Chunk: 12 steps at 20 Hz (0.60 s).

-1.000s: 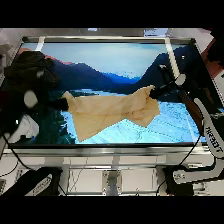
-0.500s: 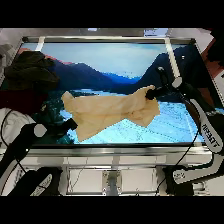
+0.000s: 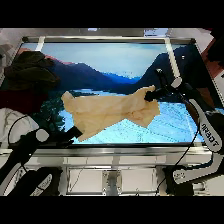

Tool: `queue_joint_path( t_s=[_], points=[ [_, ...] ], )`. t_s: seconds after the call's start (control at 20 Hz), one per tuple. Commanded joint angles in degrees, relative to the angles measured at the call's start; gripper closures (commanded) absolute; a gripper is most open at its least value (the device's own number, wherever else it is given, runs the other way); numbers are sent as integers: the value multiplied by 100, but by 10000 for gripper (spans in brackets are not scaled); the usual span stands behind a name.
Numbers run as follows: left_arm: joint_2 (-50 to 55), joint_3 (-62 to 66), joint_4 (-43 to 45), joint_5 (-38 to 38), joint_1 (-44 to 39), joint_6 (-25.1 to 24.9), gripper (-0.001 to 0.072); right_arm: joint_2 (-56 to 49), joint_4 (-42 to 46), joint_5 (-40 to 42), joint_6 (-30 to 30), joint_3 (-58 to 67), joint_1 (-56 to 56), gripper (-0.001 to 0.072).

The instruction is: Fold the shirts.

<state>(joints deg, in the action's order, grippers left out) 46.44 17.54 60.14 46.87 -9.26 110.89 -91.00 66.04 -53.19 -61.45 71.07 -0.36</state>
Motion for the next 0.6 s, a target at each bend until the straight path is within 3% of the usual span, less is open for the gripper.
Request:
queue_joint_path(
  t_s=[0.0, 0.15, 0.2, 0.35, 0.4, 0.55],
  points=[
    [170, -136, -555, -151, -7, -267, 101, 0, -48, -164, -4, -2, 0, 172],
    [348, -136, -883, -424, -7, -431, 143, 0, -48, -278, -4, -2, 0, 172],
    [387, -136, -968, -566, -7, -446, 232, 0, -48, -317, -4, 0, 0, 172],
    [581, -136, -1141, -614, -7, -883, 657, 0, -48, -358, -4, 0, 0, 172],
    [645, -136, -1178, -662, -7, -970, 695, 0, -48, -361, -4, 0, 0, 172],
    [671, -129, -1298, -940, -7, -1029, 694, 0, -46, -389, -2, -2, 0, 172]
  ],
)
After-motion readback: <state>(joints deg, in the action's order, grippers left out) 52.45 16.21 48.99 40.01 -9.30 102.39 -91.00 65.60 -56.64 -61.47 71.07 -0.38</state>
